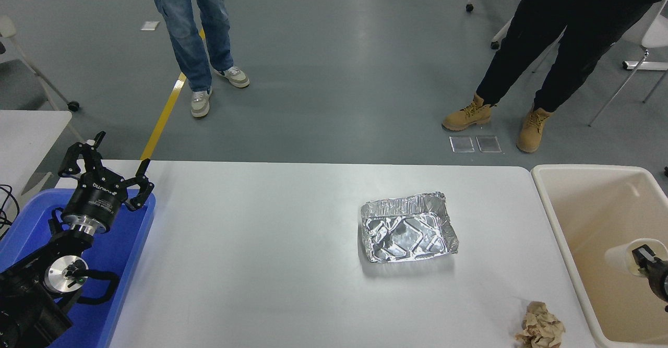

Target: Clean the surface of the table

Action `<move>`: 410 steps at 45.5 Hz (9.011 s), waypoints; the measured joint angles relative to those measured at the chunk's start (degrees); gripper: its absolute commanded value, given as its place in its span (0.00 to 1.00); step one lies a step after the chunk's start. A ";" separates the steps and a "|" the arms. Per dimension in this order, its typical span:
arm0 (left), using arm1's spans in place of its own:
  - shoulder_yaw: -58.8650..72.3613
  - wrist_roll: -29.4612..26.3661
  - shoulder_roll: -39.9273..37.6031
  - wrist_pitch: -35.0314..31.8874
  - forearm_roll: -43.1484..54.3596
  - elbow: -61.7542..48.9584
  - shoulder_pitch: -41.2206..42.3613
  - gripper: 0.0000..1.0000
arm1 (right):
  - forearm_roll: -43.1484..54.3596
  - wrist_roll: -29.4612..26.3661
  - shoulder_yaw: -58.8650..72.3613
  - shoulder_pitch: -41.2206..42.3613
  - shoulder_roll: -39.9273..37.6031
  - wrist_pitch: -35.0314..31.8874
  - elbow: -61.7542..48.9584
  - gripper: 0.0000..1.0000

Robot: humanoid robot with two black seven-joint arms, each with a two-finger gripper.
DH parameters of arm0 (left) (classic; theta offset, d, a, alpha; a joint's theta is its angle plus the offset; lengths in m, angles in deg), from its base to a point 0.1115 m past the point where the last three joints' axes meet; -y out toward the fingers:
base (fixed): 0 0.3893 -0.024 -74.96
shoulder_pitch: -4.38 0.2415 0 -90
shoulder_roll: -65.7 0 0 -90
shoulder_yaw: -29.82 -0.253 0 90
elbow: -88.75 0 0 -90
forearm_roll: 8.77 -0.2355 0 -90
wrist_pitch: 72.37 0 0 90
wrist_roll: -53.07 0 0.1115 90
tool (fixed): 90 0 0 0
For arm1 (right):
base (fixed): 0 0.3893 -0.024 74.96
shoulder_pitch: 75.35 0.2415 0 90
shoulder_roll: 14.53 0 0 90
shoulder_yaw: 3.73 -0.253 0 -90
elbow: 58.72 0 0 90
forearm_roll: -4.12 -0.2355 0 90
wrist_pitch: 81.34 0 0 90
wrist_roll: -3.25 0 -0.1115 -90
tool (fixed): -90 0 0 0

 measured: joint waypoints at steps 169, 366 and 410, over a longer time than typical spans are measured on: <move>-0.03 0.00 0.01 0.04 0.00 0.00 0.00 1.00 | -0.71 19.78 -62.22 8.20 -10.63 2.74 34.87 0.98; 0.01 0.00 0.02 0.03 0.00 0.00 0.00 1.00 | 60.24 21.68 17.50 32.38 12.86 -4.74 27.18 0.91; 0.00 0.00 -0.01 0.02 0.00 0.00 0.00 1.00 | 55.42 21.94 16.95 23.68 17.39 1.18 17.70 0.31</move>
